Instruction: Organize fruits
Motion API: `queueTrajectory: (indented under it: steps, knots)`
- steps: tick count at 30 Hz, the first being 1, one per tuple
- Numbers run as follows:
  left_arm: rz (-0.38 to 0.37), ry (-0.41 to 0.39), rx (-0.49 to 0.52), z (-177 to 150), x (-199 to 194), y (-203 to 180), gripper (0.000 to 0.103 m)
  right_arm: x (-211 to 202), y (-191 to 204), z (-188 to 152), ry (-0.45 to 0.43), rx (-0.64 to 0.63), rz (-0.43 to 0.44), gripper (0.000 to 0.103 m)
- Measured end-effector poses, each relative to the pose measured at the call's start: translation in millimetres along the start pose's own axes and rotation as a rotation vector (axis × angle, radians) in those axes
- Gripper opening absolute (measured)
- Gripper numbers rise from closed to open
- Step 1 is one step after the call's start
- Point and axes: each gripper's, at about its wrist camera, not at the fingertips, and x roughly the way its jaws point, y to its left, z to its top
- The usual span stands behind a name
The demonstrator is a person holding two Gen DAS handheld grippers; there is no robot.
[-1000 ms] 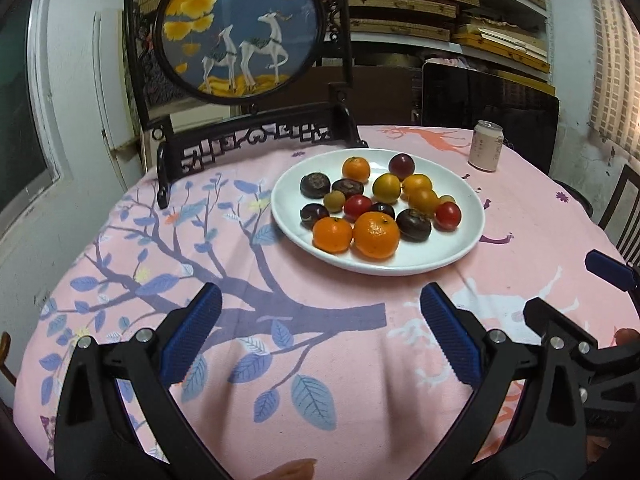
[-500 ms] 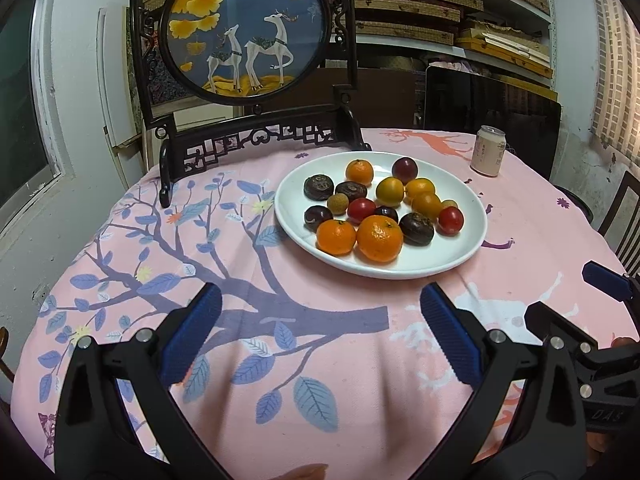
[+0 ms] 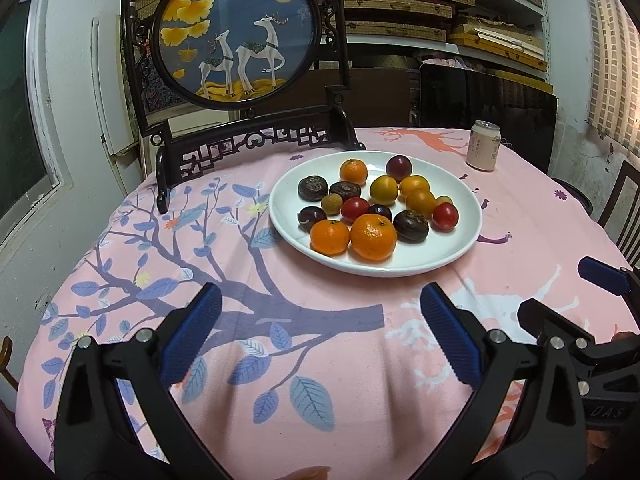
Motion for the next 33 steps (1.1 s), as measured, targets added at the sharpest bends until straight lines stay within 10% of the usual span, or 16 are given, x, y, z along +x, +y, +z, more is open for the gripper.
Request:
queueTrajectory:
  steps: [33]
  knots:
    - [-0.006, -0.012, 0.006, 0, -3, -3, 0.101, -14, 9, 3, -0.098, -0.062, -0.05, 0.102]
